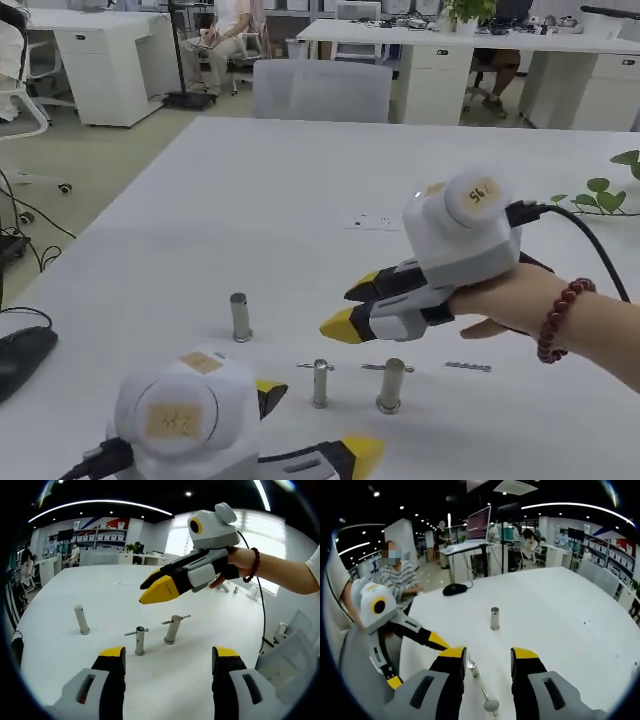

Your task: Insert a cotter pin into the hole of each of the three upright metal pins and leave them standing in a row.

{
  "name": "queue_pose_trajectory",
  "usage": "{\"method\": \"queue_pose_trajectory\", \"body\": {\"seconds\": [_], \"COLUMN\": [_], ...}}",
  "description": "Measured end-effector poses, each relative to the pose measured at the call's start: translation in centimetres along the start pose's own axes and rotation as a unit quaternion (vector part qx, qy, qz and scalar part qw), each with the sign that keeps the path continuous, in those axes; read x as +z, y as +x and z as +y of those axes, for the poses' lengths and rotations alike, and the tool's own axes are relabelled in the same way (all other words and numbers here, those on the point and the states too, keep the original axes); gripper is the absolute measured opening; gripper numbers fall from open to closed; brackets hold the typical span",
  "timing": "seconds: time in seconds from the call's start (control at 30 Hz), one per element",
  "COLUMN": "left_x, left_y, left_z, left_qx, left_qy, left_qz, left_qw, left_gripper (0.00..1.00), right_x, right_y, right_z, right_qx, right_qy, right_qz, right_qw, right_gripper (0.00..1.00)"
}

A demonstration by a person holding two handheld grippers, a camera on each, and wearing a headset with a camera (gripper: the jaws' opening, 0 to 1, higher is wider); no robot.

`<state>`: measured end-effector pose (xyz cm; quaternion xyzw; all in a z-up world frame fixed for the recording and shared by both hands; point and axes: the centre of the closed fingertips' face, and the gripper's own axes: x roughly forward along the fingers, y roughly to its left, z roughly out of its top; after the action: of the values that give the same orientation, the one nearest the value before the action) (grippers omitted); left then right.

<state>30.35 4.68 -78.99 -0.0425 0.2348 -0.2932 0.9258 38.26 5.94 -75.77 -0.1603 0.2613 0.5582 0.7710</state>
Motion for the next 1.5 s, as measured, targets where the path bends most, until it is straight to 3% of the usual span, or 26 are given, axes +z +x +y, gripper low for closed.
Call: {"method": "queue_pose_trajectory", "body": {"seconds": [0.13,0.53,0.6,1.1,1.3,1.5], "left_x": [0.7,0.2,0.2,0.7,0.8,0.5], "left_y": [-0.5,-1.1,-1.3,-1.8,-2.0,-2.1], "left_z": [0.6,1.1,1.2,2.0,2.6,3.3], "left_qx": [0.008,0.021,0.023,0.034,0.038,0.046], "left_qy": [0.009,0.019,0.016,0.037,0.025,0.020], "left_qz": [-0.010,-0.015,-0.015,-0.021,-0.029,-0.022], "left_qw": [0.9999,0.9995,0.9995,0.9985,0.9985,0.9985], "left_gripper": [0.74,0.90,0.88,0.99,0.99,0.97], "right_x": [0.6,2.0,2.3,3.4,3.7,3.7], "right_y": [1.2,4.4,4.9,9.3,10.8,12.3], "right_z": [-0.6,-1.6,-1.6,-1.4,-1.5,-1.5], "right_qx": [-0.007,0.009,0.012,0.014,0.015,0.013], "right_qy": [0.002,0.033,0.041,0.011,0.001,0.002], "right_qz": [-0.010,-0.024,-0.028,-0.044,-0.054,-0.060], "right_qw": [0.9999,0.9991,0.9987,0.9989,0.9985,0.9981], "right_gripper": [0.38,0.42,0.44,0.44,0.41,0.37]}}
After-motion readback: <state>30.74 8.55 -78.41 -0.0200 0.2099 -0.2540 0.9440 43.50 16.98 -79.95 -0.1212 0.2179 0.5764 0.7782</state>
